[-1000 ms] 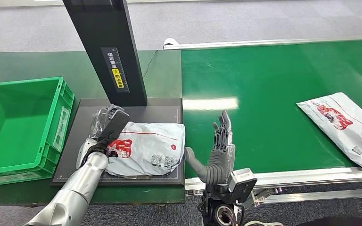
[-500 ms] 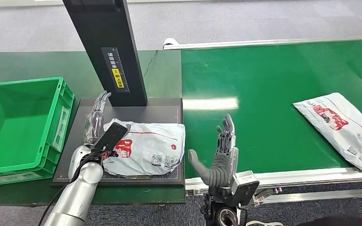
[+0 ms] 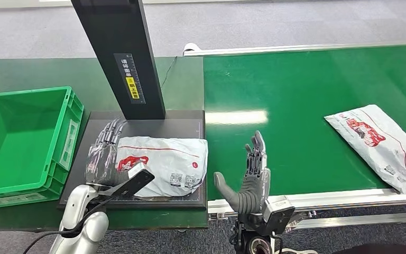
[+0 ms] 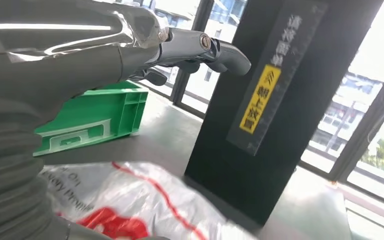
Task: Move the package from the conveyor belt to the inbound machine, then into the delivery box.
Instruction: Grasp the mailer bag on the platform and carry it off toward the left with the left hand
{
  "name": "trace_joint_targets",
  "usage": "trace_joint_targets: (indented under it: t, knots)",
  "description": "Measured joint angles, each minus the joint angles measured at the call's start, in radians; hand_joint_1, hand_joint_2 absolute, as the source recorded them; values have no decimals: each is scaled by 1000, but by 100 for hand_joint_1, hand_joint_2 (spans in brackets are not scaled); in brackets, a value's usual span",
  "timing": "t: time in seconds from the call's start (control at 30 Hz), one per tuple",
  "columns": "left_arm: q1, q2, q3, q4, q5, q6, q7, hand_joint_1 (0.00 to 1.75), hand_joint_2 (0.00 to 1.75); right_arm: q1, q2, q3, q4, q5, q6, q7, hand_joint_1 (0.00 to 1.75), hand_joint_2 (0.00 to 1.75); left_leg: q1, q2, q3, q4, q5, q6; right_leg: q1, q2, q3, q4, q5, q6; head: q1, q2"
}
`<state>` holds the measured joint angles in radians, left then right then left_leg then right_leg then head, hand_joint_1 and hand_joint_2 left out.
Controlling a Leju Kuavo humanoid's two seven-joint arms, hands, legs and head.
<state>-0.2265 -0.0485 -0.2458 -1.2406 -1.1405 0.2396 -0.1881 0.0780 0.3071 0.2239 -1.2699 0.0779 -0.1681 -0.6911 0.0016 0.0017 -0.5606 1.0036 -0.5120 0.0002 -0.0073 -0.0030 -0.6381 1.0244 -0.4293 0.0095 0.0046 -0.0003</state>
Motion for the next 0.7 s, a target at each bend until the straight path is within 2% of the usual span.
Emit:
trace_joint_targets:
  t: [0.17, 0.27, 0.63, 0.7]
  knots:
    - [-10, 3, -33, 66, -29, -24, 3, 0, 175, -9, 4, -8, 1, 5, 10, 2, 0, 175, 0, 0, 0, 0, 0, 0, 0, 0, 0, 0, 0, 0, 0, 0]
    - [-44, -3, -57, 144, -35, -30, 2, 0, 175, -15, 6, -9, 3, 6, 12, 6, 0, 175, 0, 0, 0, 0, 0, 0, 0, 0, 0, 0, 0, 0, 0, 0]
    - [-277, -65, -120, 493, -32, -51, -6, 0, 175, -16, 10, -9, 4, 10, 16, 10, 0, 175, 0, 0, 1, 0, 0, 0, 0, 0, 1, 0, 0, 0, 0, 0]
    - [-310, -77, -127, 540, -32, -51, -8, 7, 175, -14, 10, -9, 4, 10, 10, 10, 0, 175, 0, 0, 1, 0, 0, 0, 0, 0, 1, 0, 0, 0, 0, 0]
